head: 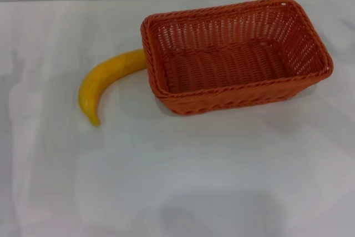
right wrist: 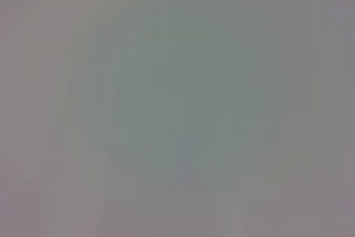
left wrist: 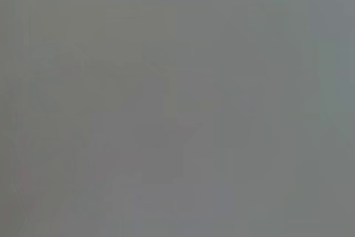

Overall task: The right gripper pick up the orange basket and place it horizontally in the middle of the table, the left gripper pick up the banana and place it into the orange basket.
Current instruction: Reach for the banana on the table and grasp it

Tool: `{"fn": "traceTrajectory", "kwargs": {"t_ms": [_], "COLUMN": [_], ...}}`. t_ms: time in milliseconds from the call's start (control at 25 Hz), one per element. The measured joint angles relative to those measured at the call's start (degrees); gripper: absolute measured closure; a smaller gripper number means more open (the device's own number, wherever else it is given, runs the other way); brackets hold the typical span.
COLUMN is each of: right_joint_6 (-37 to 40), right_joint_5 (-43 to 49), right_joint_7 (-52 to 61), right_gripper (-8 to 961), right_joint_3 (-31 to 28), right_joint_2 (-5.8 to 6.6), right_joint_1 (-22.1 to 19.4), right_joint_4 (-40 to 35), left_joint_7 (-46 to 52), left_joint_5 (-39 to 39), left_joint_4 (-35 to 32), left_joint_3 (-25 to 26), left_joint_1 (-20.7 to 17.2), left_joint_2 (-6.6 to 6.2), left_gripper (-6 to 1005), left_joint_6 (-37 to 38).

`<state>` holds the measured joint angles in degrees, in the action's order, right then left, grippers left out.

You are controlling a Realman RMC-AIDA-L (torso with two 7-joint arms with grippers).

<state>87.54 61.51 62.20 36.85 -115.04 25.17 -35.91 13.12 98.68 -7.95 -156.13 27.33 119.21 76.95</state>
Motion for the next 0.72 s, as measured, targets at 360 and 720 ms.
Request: {"fn": "traceTrajectory", "kwargs": {"t_ms": [360,720], "right_joint_6": [2.52,-0.26], "right_joint_5": [-2.44,-1.87], "right_joint_7": [-0.9,-3.62], "right_gripper": [112,112], "right_joint_3": [-0.05,0.2], "right_joint_2": [0.19,0.53], "right_joint_1": [-3.65,-4.17], "right_joint_4": [3.94,5.5], "left_joint_7": [47.16,84.54], "left_joint_5": [-6.75,-33.83], "left_joint_4": [6.51,23.25], "left_joint_3": [-0.44,-6.87], "left_joint_1": [-1.44,5.7], "left_joint_2": [-0.43,-6.02], "left_gripper": [148,150], "left_joint_6": [7.21,25.21]}}
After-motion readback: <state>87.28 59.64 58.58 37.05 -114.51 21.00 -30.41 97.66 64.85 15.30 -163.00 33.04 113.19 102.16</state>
